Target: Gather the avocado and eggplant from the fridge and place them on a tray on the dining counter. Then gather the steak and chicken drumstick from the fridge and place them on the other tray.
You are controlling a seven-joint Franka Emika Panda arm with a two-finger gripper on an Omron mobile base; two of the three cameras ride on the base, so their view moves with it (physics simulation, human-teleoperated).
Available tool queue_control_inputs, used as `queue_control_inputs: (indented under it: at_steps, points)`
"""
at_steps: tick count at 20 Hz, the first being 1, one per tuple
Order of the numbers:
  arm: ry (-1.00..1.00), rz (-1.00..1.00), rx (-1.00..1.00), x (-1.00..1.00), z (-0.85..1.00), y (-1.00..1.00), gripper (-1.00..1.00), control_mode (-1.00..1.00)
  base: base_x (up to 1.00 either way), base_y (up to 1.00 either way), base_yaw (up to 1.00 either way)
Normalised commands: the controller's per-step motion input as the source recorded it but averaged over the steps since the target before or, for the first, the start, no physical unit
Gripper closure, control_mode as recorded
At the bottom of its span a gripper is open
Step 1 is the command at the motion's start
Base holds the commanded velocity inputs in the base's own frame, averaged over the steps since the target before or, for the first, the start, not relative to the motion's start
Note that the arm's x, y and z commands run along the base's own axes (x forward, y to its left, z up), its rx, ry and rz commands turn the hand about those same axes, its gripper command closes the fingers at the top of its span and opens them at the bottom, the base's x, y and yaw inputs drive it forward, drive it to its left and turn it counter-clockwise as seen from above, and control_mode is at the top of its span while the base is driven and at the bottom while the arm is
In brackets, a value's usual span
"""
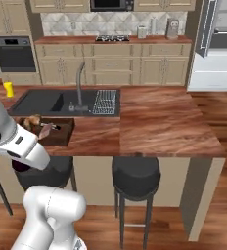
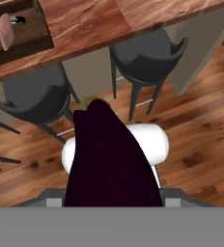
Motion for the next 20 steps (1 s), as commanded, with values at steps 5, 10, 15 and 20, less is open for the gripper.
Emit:
queue_control_inputs:
  at_steps: [5,10,15,20]
  points:
    - [0.0,0.0,0.0,0.0,0.0,0.0,1.0,1.0,0.0,1.0,0.01]
    - [0.0,0.0,0.0,0.0,0.0,0.0,1.0,1.0,0.0,1.0,0.01]
    - [0.0,0.0,0.0,0.0,0.0,0.0,1.0,1.0,0.0,1.0,0.01]
    - [0.0,0.0,0.0,0.0,0.0,0.0,1.0,1.0,0.01,1.0,0.06]
